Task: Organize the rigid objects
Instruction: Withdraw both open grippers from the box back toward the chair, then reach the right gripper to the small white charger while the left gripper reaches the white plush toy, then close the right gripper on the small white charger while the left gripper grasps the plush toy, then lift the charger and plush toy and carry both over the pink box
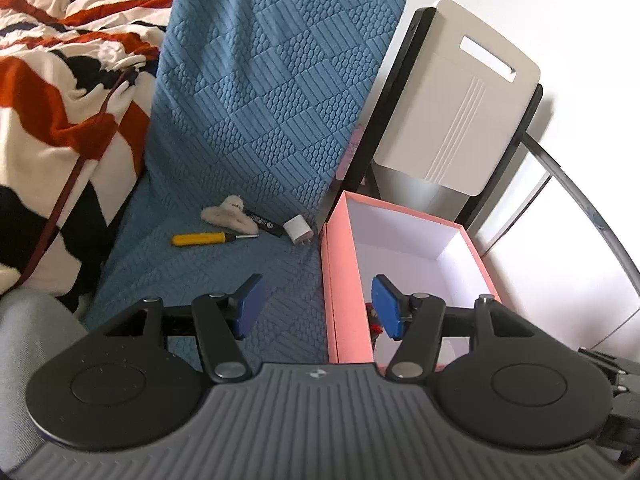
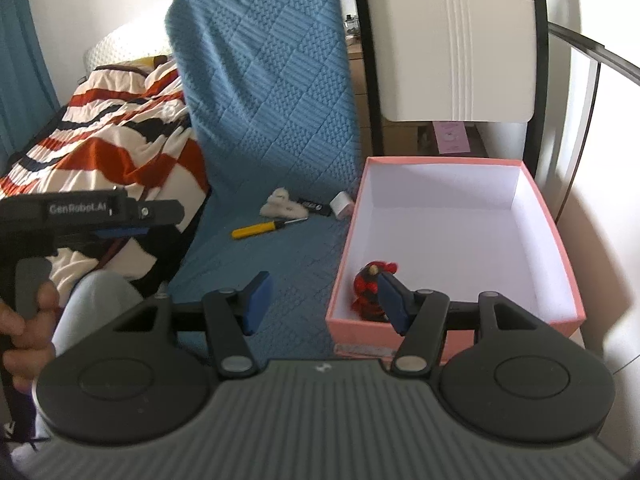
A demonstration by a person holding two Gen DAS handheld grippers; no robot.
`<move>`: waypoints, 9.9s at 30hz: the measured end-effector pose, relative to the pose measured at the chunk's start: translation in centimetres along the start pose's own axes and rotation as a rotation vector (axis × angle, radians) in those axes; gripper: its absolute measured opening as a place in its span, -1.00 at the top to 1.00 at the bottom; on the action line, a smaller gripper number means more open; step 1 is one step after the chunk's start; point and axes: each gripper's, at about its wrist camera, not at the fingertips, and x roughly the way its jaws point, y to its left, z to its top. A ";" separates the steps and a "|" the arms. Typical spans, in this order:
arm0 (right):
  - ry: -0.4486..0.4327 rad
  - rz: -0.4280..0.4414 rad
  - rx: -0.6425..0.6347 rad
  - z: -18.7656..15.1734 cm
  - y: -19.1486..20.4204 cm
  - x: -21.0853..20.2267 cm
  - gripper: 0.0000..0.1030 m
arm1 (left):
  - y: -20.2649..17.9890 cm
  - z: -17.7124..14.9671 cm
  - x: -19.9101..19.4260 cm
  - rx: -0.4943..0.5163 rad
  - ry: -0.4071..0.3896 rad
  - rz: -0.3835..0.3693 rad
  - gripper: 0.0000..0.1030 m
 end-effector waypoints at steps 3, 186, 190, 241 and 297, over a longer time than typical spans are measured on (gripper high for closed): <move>0.007 0.004 0.002 -0.6 1.2 -0.1 -0.18 | 0.7 -0.5 -0.8 0.012 0.001 -0.001 -0.25; 0.251 -0.089 -0.156 -1.8 7.4 26.7 0.09 | 16.3 0.2 21.7 -0.038 0.223 -0.004 0.29; 0.242 -0.092 -0.154 -2.0 7.3 26.4 0.09 | 15.8 -0.4 20.6 -0.076 0.214 0.020 0.29; 0.261 -0.132 -0.072 -2.3 6.6 29.2 0.13 | 16.8 -0.4 21.7 -0.160 0.247 0.051 0.29; -0.009 -0.196 0.012 2.7 -0.3 5.2 0.13 | -1.4 0.5 11.2 0.035 0.161 -0.258 0.30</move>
